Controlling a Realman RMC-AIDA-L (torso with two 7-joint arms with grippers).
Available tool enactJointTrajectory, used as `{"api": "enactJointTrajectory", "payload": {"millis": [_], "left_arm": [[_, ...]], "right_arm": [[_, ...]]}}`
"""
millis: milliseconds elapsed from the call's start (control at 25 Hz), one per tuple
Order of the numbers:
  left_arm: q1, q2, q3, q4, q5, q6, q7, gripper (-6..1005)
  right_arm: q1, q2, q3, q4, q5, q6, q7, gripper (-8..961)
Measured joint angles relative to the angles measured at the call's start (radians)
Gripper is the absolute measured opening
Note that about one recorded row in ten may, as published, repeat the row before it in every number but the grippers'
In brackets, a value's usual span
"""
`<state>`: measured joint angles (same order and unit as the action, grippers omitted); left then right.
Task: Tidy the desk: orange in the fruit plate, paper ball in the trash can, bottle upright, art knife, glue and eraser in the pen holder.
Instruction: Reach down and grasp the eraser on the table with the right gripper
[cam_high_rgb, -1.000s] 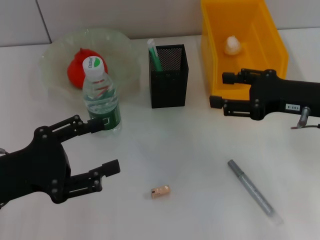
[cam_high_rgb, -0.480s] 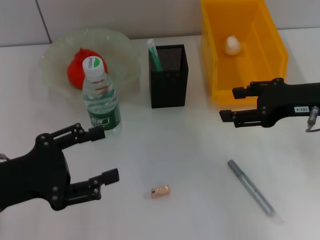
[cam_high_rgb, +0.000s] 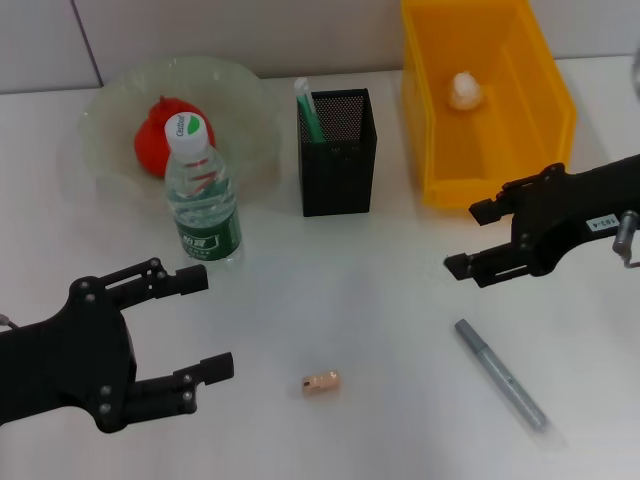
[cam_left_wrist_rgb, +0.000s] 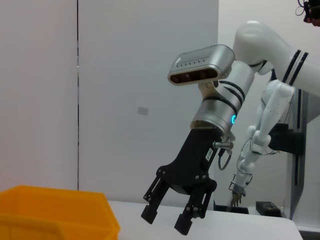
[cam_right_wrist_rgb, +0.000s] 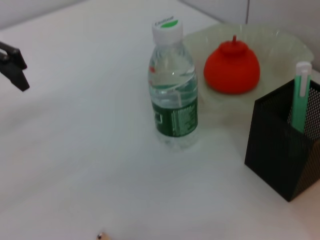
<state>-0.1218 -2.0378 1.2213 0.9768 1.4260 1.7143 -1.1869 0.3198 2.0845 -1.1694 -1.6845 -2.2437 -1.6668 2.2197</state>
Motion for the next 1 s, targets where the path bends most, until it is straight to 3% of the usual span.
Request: {"api": "enactJointTrajectory", "payload": {"millis": [440,640,1000], "left_arm": [[0.0,0.002,-0.045,-0.001,0.053,0.013,0.006,791],[0.001,-0.001,-0.053,-0.001,0.066,0.015,0.006,791],[0.007,0.003,-0.054,0.0,0.067,0.029,0.006,791]], "right_arm": [[0.116,-0.003,-0.184,-0.087,-0.154,-0.118,0.212,743],[0.147,-0.002,-0.293,-0.082,-0.186,-0.12,0.262,743],[0.174,-0.001,-0.398,-0.068,-0.187,-0.122,0.291,743]]}}
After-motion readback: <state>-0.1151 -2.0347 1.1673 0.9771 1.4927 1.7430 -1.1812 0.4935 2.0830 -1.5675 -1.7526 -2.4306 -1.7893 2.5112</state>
